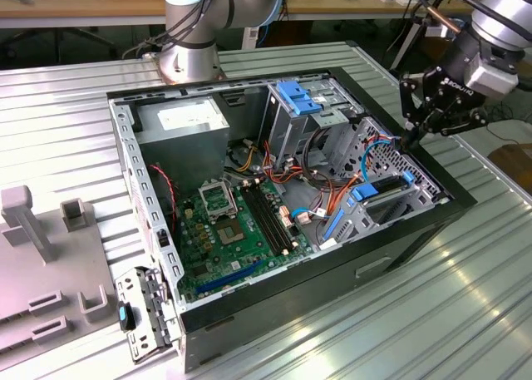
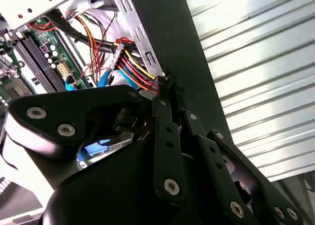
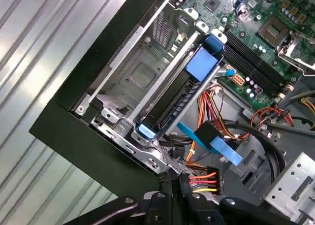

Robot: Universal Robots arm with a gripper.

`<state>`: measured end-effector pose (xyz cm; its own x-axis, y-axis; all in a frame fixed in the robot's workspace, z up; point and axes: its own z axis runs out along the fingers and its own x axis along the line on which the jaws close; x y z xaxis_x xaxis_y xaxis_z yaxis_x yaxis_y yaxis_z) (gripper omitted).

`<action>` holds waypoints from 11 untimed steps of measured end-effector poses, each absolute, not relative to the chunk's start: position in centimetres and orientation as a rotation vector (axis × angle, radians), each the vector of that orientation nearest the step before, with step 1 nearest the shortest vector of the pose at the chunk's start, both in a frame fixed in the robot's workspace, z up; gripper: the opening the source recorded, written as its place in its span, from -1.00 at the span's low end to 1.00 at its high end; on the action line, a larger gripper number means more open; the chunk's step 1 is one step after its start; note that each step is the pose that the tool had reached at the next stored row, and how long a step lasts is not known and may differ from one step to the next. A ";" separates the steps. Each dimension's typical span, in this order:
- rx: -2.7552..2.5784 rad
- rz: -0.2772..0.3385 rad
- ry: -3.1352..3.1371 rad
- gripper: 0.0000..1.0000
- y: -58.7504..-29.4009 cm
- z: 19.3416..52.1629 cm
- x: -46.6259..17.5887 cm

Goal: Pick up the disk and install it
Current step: 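Insert the first disk wire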

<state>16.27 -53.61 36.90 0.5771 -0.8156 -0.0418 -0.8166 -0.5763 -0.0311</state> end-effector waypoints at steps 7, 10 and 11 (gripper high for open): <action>-2.657 0.031 1.584 -0.65 -53.8 36.8 15.0; -2.656 0.030 1.584 -0.65 -53.8 36.8 13.7; -2.656 0.028 1.584 -0.65 -53.8 36.8 13.5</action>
